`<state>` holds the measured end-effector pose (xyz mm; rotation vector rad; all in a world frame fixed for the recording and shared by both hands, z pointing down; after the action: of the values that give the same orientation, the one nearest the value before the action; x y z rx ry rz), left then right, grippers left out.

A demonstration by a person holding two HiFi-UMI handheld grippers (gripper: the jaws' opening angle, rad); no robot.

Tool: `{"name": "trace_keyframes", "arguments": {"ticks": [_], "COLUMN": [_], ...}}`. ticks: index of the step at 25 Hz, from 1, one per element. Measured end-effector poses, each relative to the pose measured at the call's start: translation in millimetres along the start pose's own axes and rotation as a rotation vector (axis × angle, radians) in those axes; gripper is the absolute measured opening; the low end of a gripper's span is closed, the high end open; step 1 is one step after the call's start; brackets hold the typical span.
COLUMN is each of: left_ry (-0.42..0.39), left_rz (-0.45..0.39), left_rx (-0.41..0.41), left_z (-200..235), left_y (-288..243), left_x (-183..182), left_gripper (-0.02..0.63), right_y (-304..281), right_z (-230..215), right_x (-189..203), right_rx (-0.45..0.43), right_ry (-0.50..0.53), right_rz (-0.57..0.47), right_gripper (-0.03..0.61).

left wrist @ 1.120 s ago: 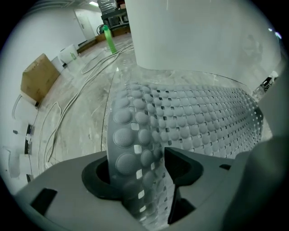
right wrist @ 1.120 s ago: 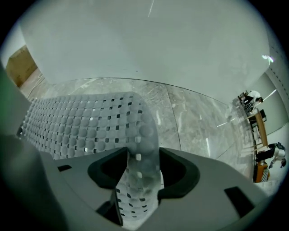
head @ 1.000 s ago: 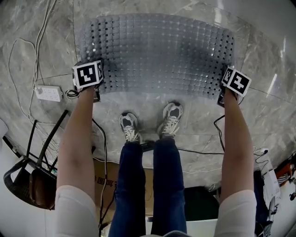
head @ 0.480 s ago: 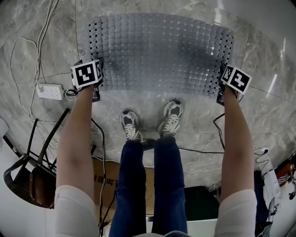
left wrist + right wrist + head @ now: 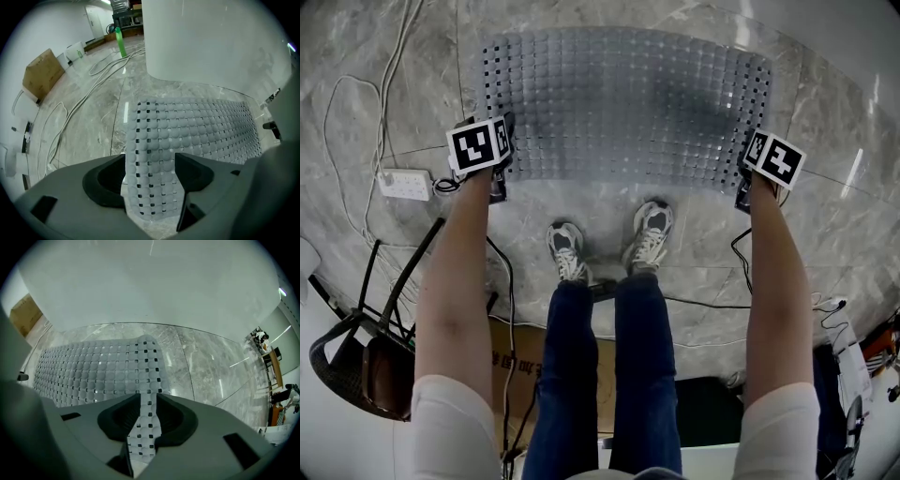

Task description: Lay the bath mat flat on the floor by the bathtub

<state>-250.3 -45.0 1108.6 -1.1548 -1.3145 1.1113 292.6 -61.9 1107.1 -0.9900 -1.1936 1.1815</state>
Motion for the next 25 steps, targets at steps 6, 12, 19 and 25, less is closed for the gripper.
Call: {"name": "trace_keyframes", "arguments": {"ticks": [6, 12, 19, 25], "left_ry": [-0.011, 0.036, 0.074, 0.084], "left_rz": [0.045, 0.078, 0.060, 0.044], "left_rx": [-0.068, 0.015, 0.064, 0.097], "left_z": [-0.5, -13.6, -29.5, -39.6], "left_y": [11.3, 23.3, 48.5, 81.9], "left_x": [4.3, 8.9, 8.3, 5.7], "left_gripper": [0.052, 0.038, 0.034, 0.034], "right_y": [8.8, 18.2, 41.5, 74.1], "right_z": [7.0, 17.1, 29.6, 35.3], "right_x": [0.8, 8.8, 21.3, 33.9], "right_rx": [-0.001, -0.058, -0.125, -0.153], "right_ry": [0.026, 0.026, -0.029, -0.050], "right_rz": [0.010, 0.025, 0.030, 0.048], "right_gripper": [0.049, 0.035, 0.031, 0.031]}}
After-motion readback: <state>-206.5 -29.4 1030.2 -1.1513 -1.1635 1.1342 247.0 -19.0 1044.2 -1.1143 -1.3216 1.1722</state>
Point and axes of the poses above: the fingertips, and each gripper's own axes: y backward along the fingers, z to its left, x out of its underside, the point moved 5 cm from there along y, backward along the fingers, and after that the axes turned 1 degree about z, right-handed, at the moved point
